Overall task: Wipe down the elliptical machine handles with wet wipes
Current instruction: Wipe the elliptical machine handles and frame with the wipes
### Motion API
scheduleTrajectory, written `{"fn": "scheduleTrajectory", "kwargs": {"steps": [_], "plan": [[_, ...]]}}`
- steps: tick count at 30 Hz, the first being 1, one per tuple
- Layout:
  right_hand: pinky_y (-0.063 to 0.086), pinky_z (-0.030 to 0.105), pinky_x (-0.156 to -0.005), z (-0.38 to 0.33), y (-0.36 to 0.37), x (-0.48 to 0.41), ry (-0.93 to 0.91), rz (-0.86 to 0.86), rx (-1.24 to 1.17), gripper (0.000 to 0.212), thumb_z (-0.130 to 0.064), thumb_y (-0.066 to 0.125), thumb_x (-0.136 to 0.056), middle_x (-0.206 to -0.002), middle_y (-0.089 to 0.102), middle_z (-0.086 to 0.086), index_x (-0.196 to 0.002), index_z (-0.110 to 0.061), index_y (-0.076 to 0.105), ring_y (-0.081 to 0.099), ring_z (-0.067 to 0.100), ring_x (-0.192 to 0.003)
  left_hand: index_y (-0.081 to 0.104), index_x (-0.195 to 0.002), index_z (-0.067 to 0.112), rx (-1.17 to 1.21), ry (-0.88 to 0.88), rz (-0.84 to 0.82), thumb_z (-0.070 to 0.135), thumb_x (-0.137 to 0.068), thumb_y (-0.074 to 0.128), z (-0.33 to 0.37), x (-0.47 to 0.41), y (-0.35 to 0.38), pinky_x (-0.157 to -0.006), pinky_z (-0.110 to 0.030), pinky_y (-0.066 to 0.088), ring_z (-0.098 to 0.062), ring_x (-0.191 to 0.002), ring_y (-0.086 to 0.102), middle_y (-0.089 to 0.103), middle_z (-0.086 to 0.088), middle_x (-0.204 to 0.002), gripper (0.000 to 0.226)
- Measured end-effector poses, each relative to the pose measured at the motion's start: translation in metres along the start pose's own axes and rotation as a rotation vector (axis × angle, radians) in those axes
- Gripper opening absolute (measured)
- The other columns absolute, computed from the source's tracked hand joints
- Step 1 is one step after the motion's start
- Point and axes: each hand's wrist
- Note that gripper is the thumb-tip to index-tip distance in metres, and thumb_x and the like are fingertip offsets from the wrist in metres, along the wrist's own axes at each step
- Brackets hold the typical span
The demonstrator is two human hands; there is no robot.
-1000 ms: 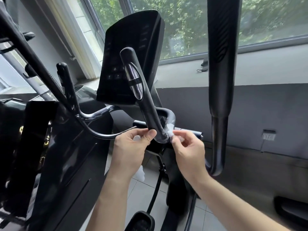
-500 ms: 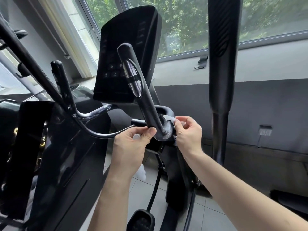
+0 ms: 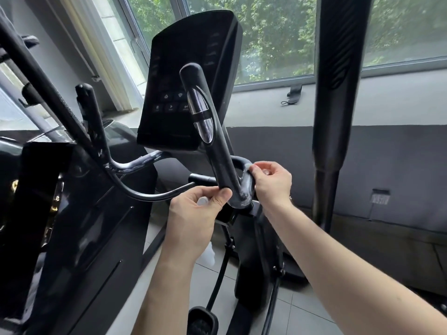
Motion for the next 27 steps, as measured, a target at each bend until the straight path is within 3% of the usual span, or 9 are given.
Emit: {"fn": "scheduleTrajectory", "kwargs": {"steps": [4, 8, 9, 12, 16, 19, 21, 27], "plan": [[0.064, 0.050, -0.082, 0.001, 0.008, -0.022, 0.154, 0.010, -0.056, 0.005, -0.022, 0.082, -0.085, -0.083, 0.077, 0.000, -0.084, -0.021, 0.077, 0.076, 0.024, -0.086, 0.076, -0.082, 0.025, 0.011, -0.003, 0.002, 0.036, -0.084, 0.081, 0.001, -0.001, -0.001, -0.070, -0.034, 0.046, 0.002, -0.047, 0.054, 0.063, 0.019, -0.054, 0.013], [0.061, 0.022, -0.073, -0.001, -0.012, 0.023, 0.085, 0.001, -0.069, 0.008, -0.017, 0.079, -0.091, -0.084, 0.078, 0.001, -0.094, -0.009, 0.078, 0.072, 0.008, -0.076, 0.077, -0.081, 0.024, 0.020, 0.013, -0.008, 0.036, -0.083, 0.081, -0.002, -0.002, -0.001, -0.064, -0.028, 0.044, 0.004, -0.047, 0.053, 0.062, 0.020, -0.054, 0.013], [0.060, 0.022, -0.073, 0.002, -0.020, 0.037, 0.088, -0.022, -0.097, 0.010, -0.016, 0.079, -0.092, -0.085, 0.079, 0.004, -0.094, -0.007, 0.078, 0.072, 0.007, -0.075, 0.077, -0.081, 0.024, 0.022, 0.016, -0.010, 0.035, -0.083, 0.081, -0.003, -0.003, -0.001, -0.063, -0.026, 0.043, 0.004, -0.048, 0.054, 0.062, 0.020, -0.054, 0.012], [0.061, 0.034, -0.082, 0.009, -0.029, 0.060, 0.140, -0.082, -0.188, 0.011, -0.017, 0.079, -0.092, -0.090, 0.080, 0.010, -0.094, -0.006, 0.077, 0.073, 0.017, -0.082, 0.077, -0.081, 0.025, 0.024, 0.017, -0.010, 0.035, -0.083, 0.081, -0.005, -0.005, -0.001, -0.064, -0.023, 0.041, 0.004, -0.048, 0.053, 0.064, 0.020, -0.056, 0.012], [0.061, 0.031, -0.075, 0.006, -0.009, 0.026, 0.149, 0.012, -0.134, 0.009, -0.015, 0.075, -0.094, -0.082, 0.076, 0.004, -0.094, -0.006, 0.075, 0.069, 0.014, -0.075, 0.076, -0.079, 0.025, 0.038, 0.002, -0.005, 0.035, -0.082, 0.082, -0.005, -0.006, 0.000, -0.066, -0.025, 0.042, 0.003, -0.047, 0.053, 0.063, 0.019, -0.055, 0.012], [0.062, 0.041, -0.083, 0.004, 0.005, -0.005, 0.232, 0.050, -0.143, 0.013, -0.021, 0.077, -0.093, -0.084, 0.074, 0.004, -0.094, -0.009, 0.073, 0.065, 0.015, -0.072, 0.076, -0.080, 0.025, 0.027, 0.003, -0.009, 0.036, -0.082, 0.082, -0.005, -0.006, -0.001, -0.066, -0.024, 0.042, 0.004, -0.048, 0.054, 0.063, 0.019, -0.055, 0.012], [0.060, 0.040, -0.085, 0.008, 0.005, -0.008, 0.265, 0.036, -0.157, 0.015, -0.025, 0.077, -0.094, -0.086, 0.073, 0.005, -0.093, -0.011, 0.072, 0.064, 0.016, -0.074, 0.076, -0.081, 0.025, 0.020, 0.009, -0.017, 0.035, -0.083, 0.081, -0.005, -0.006, -0.001, -0.066, -0.021, 0.042, 0.005, -0.050, 0.054, 0.063, 0.021, -0.055, 0.012], [0.053, 0.042, -0.081, 0.027, -0.012, 0.043, 0.316, -0.030, -0.294, 0.027, -0.022, 0.069, -0.100, -0.086, 0.069, 0.014, -0.104, 0.005, 0.069, 0.059, 0.026, -0.082, 0.076, -0.081, 0.027, 0.040, 0.022, -0.020, 0.035, -0.084, 0.082, -0.009, -0.007, -0.001, -0.068, -0.020, 0.043, 0.006, -0.052, 0.055, 0.066, 0.021, -0.059, 0.010]]}}
Point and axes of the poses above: each hand's wrist, its own x-axis away from the middle knuckle, its own y-axis out of the palm, z = x × y
